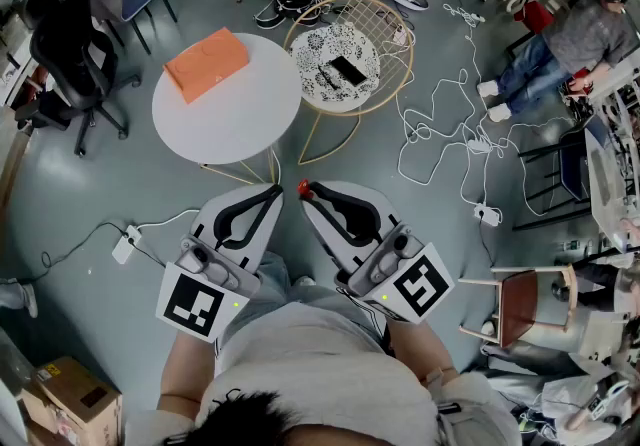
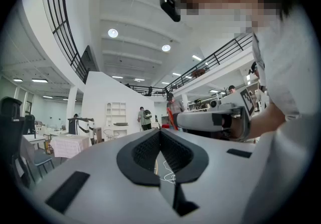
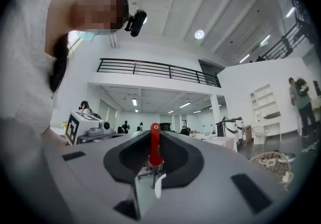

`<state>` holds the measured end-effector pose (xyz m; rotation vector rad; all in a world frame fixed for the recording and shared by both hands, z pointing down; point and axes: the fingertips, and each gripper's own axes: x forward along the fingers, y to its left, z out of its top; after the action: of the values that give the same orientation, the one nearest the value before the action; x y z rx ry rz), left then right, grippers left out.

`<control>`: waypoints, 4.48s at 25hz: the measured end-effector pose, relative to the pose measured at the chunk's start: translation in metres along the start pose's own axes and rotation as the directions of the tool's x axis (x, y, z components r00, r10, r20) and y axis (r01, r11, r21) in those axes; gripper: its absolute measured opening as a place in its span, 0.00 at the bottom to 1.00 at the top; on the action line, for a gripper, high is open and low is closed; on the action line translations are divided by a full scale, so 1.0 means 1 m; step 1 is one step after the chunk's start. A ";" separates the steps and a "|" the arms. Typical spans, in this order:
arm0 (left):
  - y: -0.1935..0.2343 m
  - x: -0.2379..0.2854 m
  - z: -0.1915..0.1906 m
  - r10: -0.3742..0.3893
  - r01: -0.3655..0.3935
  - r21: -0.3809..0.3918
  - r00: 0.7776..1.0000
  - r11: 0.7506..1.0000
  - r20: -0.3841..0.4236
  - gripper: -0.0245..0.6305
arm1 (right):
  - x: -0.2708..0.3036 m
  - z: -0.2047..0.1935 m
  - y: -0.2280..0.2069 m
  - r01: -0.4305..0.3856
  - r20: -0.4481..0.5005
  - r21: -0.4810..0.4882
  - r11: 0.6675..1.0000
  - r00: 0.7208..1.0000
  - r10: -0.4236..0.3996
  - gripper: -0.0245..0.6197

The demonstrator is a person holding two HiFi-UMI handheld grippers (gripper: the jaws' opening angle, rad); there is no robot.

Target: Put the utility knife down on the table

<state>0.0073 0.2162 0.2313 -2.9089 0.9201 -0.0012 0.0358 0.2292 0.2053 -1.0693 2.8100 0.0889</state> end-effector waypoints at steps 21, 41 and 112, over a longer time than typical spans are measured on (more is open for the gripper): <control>0.080 0.029 -0.013 -0.005 0.005 -0.021 1.000 1.000 0.013 0.05 | 0.066 -0.017 -0.046 0.029 -0.019 0.008 1.000 0.999 -0.029 0.13; 0.192 0.079 -0.029 0.013 -0.011 -0.061 0.999 0.998 0.043 0.05 | 0.153 -0.051 -0.136 0.077 -0.083 -0.028 0.997 0.993 -0.079 0.13; 0.336 0.172 -0.129 0.389 -0.406 -0.167 0.912 0.898 -0.126 0.05 | 0.210 -0.459 -0.287 -0.259 -0.813 0.142 0.955 0.520 0.262 0.13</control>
<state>-0.0481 -0.1671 0.3267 -2.8415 1.6008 -0.0163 0.0236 -0.1703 0.6262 -0.7784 3.8042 -0.5569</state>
